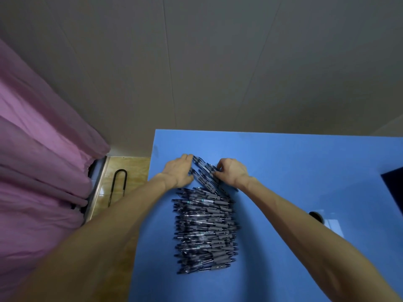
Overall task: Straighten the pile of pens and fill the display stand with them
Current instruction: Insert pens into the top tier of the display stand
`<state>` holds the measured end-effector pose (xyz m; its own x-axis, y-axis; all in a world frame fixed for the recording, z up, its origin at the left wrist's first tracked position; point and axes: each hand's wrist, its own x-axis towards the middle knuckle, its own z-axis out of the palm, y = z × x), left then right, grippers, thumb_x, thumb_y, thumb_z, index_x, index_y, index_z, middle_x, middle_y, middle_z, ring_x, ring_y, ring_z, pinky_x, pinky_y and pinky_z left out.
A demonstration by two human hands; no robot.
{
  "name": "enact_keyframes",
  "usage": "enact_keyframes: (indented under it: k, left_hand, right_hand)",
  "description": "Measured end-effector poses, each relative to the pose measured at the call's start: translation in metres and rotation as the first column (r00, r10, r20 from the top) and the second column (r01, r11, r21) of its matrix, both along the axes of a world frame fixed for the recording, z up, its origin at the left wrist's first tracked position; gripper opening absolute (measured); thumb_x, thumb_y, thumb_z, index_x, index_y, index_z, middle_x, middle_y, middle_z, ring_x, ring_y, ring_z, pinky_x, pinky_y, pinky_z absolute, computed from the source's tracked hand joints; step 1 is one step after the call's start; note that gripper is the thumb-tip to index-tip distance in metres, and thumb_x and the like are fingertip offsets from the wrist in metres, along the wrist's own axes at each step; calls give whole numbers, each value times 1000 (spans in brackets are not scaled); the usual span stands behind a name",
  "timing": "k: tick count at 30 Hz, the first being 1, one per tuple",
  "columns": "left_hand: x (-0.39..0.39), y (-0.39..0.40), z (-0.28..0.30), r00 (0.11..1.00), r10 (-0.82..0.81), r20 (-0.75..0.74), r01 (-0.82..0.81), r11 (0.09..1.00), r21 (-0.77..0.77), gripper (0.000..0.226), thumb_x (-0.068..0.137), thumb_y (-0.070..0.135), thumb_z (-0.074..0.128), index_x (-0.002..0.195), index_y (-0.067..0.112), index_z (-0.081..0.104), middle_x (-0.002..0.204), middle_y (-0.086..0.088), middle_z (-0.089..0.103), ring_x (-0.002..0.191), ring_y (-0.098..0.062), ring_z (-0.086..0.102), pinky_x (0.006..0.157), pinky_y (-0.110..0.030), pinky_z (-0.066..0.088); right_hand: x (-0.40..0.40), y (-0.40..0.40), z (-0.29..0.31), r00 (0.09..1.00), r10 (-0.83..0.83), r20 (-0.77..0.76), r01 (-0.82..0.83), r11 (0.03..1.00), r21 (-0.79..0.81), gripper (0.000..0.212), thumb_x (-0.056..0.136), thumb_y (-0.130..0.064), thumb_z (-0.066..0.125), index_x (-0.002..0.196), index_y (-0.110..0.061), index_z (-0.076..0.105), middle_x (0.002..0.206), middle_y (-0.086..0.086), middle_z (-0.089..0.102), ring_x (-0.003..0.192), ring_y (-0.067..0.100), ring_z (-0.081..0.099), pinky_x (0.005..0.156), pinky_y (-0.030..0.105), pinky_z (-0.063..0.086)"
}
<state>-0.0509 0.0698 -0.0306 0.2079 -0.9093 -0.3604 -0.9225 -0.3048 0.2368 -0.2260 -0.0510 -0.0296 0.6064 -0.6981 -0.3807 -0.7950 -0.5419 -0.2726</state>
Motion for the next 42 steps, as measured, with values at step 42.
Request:
enact_keyframes:
  k: [42]
  left_hand:
    - [-64,-30,4,921,358,-156,-376,920,-109,74,91,48,70,146,10,38,145,-8,35,111,-34,59,89,-44,51]
  right_hand:
    - [-33,-7,10,958,-278,66,281,959,-37,34,86,-34,69,107,-11,56,107,9,63,92,31,63,69,33,43]
